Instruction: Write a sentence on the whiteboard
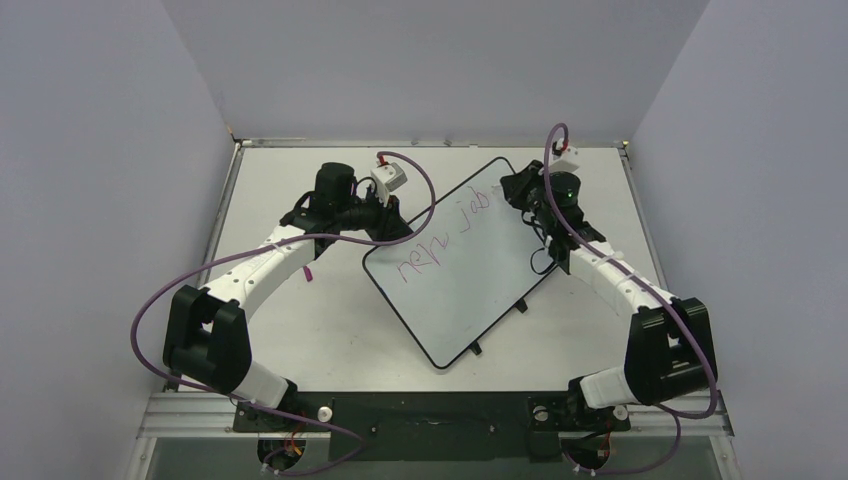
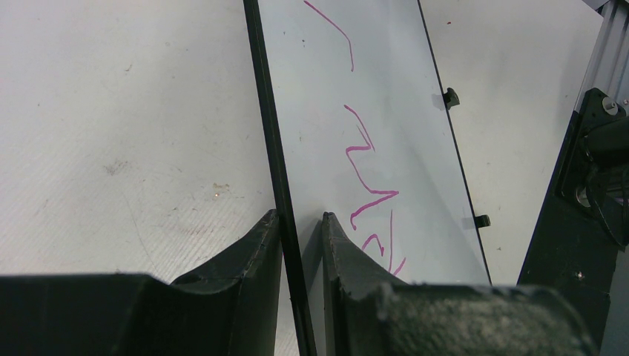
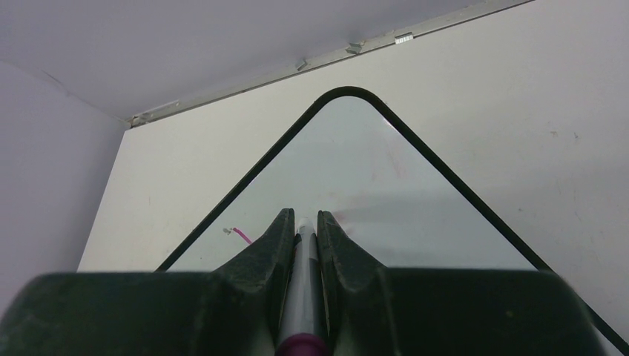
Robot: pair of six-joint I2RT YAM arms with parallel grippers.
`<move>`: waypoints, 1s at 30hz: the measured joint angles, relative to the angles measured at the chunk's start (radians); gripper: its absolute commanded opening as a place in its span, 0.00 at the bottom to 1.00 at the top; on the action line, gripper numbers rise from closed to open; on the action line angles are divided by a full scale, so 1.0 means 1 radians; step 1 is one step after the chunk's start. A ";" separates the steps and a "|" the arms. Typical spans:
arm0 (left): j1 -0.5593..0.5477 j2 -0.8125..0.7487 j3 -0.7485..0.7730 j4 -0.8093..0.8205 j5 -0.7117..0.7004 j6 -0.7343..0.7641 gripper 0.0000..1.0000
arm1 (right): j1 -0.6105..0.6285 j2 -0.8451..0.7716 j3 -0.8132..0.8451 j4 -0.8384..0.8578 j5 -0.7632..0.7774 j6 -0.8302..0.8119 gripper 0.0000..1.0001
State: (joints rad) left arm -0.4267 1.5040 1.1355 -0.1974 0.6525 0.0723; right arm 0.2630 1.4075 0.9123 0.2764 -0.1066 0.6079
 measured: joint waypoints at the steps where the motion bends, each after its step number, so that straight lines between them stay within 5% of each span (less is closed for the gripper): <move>1: 0.000 0.000 0.000 0.000 0.000 0.000 0.00 | 0.000 0.004 0.004 0.001 -0.002 0.003 0.00; 30: 0.000 0.000 0.000 -0.001 -0.001 0.000 0.00 | -0.001 0.063 0.042 0.015 -0.037 0.007 0.00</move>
State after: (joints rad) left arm -0.4267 1.5040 1.1355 -0.1982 0.6518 0.0727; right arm 0.2623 1.4700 0.9539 0.2913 -0.1440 0.6151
